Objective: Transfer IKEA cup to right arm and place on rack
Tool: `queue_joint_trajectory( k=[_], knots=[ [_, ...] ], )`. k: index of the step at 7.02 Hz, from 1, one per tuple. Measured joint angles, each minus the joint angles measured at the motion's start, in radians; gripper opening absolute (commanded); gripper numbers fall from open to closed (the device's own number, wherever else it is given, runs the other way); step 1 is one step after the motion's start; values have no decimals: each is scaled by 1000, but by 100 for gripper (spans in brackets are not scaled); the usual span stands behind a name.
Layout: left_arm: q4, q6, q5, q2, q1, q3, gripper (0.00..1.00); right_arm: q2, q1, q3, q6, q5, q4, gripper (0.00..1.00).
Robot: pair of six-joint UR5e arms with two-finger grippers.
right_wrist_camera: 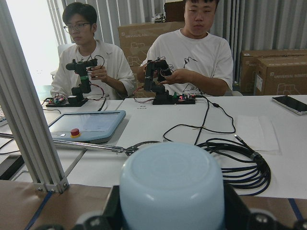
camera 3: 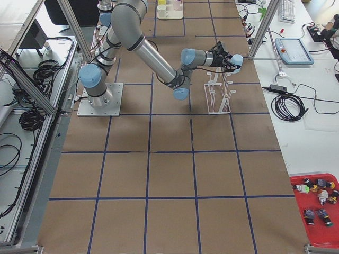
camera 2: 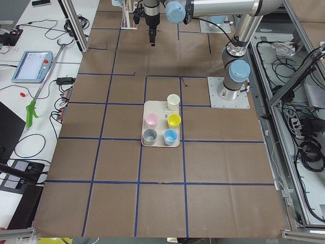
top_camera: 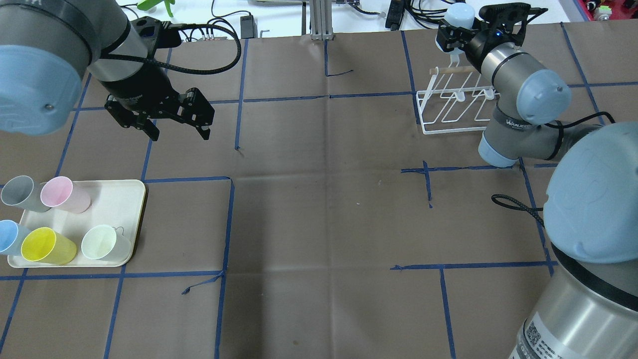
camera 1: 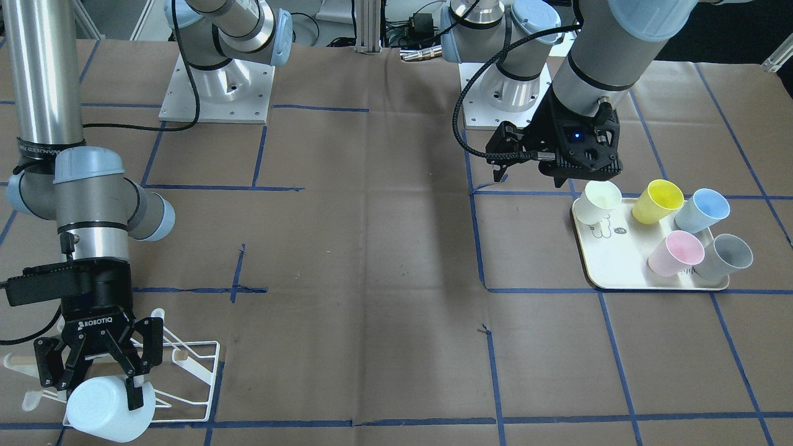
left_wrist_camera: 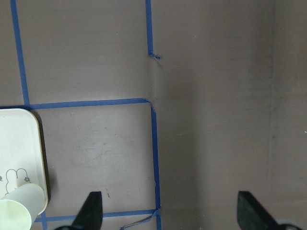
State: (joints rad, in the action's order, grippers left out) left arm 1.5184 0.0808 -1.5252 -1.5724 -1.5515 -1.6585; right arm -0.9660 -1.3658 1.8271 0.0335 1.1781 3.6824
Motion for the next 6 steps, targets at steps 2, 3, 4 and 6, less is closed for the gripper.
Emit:
queue_joint_trajectory(
  k=[2,3,4,6],
  knots=[
    [-8,24,0,43,7,-75,99,1,0,14,-1,-1,-2,27],
    [-21,63,-6,51,31,-113,99,1,2,20,-1,-1,-3,27],
    [-35,124,-17,59,87,-150,98,1,7,23,-1,-2,-3,29],
    [-52,277,-28,101,260,-236,99,1,14,42,-1,-4,-3,29]
  ],
)
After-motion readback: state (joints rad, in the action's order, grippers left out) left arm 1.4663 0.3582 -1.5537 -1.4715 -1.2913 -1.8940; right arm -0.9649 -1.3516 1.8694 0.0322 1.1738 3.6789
